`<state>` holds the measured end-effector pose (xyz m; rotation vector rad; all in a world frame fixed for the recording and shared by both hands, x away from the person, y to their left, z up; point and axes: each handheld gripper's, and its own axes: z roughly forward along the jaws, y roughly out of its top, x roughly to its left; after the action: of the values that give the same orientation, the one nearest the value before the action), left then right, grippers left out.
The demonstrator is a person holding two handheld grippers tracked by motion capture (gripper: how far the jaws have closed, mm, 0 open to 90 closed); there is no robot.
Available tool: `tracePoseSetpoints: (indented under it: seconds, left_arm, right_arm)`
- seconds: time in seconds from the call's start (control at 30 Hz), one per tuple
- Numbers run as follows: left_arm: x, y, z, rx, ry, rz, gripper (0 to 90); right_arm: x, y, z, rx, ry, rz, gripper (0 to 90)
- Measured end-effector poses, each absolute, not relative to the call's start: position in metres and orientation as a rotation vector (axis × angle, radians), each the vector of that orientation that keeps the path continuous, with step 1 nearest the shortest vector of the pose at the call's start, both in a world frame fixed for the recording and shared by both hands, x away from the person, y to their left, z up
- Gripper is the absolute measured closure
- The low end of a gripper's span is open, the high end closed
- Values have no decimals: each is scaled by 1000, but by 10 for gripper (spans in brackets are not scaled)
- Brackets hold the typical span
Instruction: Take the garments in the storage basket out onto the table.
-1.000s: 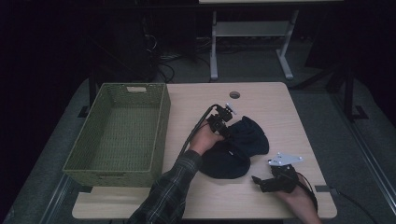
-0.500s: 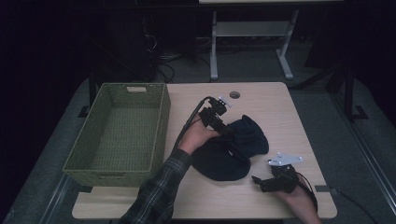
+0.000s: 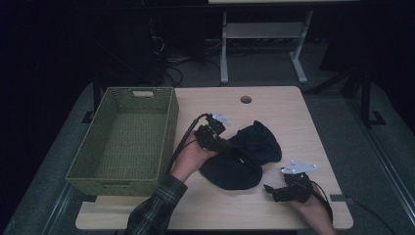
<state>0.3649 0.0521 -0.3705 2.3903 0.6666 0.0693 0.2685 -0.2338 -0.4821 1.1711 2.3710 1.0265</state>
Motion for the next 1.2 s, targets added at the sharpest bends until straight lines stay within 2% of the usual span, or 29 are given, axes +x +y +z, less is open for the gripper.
tracePoseSetpoints:
  seconds: [0.03,0.5,0.83,1.2]
  left_arm:
    - [357,56,-381,2397,667,56,898]
    - [328,69,-441,2455,700,11,899]
    - [319,73,-447,2504,676,-55,899]
    - [302,83,-446,2529,641,-48,899]
  right_arm:
    - [268,-234,-482,1172,2371,1026,81]
    - [268,-234,-482,1173,2372,1026,81]
    - [268,-234,-482,1173,2372,1026,81]
    - [268,-233,-482,1175,2371,1023,80]
